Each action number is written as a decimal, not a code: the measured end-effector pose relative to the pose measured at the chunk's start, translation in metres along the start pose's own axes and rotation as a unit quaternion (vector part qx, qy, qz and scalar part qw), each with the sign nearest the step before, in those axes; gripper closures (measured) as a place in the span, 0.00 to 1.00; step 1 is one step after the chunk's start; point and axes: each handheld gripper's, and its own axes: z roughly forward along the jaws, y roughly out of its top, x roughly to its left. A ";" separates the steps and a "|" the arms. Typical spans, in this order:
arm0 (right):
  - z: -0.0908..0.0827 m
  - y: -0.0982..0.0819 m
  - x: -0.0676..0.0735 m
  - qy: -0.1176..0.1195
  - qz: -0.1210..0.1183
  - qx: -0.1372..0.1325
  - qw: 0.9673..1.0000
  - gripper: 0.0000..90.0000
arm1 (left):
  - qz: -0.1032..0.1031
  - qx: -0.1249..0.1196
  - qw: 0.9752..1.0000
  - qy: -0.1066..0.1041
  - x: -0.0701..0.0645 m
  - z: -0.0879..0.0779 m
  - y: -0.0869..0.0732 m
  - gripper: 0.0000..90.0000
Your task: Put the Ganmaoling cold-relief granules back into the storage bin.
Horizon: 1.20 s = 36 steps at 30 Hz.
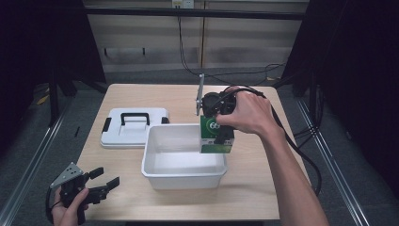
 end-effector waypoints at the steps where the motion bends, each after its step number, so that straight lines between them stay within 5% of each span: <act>1: 0.002 0.001 0.000 0.003 0.002 -0.003 1.000 0.18 | 0.000 0.000 1.000 0.000 0.000 0.000 0.000 0.18; 21: 0.035 0.018 -0.005 0.017 -0.004 -0.002 1.000 0.18 | 0.002 0.003 1.000 -0.003 0.001 0.000 0.000 0.18; 28: 0.052 0.026 -0.006 0.015 -0.010 0.019 1.000 0.18 | -0.002 0.001 1.000 -0.004 0.001 0.000 -0.001 0.18; 36: 0.069 0.019 -0.008 0.021 -0.002 0.016 1.000 0.18 | -0.002 0.002 1.000 -0.005 0.001 0.000 -0.001 0.18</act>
